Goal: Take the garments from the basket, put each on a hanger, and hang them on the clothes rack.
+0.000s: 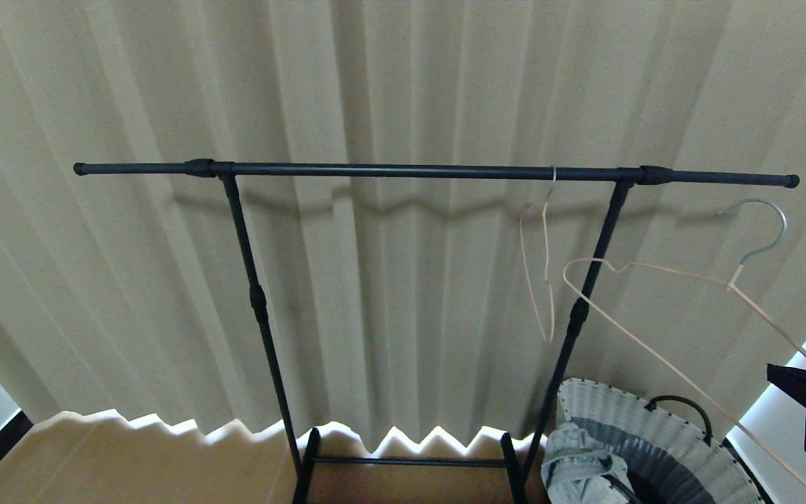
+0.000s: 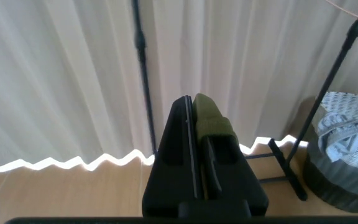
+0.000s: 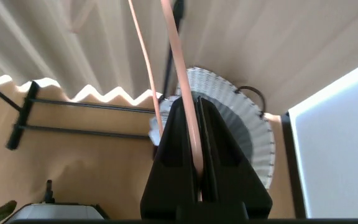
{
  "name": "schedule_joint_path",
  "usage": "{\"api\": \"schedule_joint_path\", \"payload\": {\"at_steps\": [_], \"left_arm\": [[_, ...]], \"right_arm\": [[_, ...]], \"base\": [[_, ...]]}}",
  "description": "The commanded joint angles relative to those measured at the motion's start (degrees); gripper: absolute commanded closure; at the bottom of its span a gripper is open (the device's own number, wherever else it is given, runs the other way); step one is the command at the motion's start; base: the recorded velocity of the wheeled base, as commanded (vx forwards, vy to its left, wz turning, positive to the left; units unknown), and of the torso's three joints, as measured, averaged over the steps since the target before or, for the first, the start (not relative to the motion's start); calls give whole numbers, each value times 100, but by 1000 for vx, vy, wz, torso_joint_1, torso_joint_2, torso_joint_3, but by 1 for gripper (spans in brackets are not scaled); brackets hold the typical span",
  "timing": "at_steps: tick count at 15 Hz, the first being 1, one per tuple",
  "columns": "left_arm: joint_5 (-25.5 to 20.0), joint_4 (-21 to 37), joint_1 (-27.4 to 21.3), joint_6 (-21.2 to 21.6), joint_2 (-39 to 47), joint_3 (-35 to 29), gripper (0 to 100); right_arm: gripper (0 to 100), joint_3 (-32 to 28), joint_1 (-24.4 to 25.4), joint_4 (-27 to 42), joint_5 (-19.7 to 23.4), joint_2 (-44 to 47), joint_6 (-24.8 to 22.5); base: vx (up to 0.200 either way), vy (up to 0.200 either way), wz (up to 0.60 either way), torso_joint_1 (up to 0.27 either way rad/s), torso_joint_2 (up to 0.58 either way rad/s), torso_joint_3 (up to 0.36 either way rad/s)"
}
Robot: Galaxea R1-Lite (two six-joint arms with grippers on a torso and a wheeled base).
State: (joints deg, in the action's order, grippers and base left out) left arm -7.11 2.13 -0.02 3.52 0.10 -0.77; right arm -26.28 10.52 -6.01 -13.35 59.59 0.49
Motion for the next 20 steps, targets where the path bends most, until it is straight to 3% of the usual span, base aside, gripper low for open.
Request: {"api": "schedule_joint_path", "payload": {"at_steps": [1, 7, 14, 17, 18, 20], "left_arm": [[-1, -2, 2, 8, 8, -2, 100], [-1, -2, 2, 8, -1, -2, 100], [-19, 59, -6, 650, 34, -196, 100], [-1, 59, -42, 702, 1098, -1189, 100], [-10, 50, -42, 702, 2117, -1822, 100], [-1, 15, -33, 702, 3444, -2701, 100]], "right_arm": [[100, 0, 3, 3, -1, 9, 4], [100, -8, 3, -5, -27, -114, -14], [100, -79, 38, -5, 52, -527, -31], [100, -342, 143, -5, 588, -422, -31], [100, -536, 170, -5, 939, -176, -31], [100, -773, 328, -14, 1159, 176, -5]], "base": [[0, 0, 0, 0, 0, 0], [0, 0, 0, 0, 0, 0], [0, 0, 0, 0, 0, 0], [0, 0, 0, 0, 0, 0], [0, 0, 0, 0, 0, 0], [0, 0, 0, 0, 0, 0]]}}
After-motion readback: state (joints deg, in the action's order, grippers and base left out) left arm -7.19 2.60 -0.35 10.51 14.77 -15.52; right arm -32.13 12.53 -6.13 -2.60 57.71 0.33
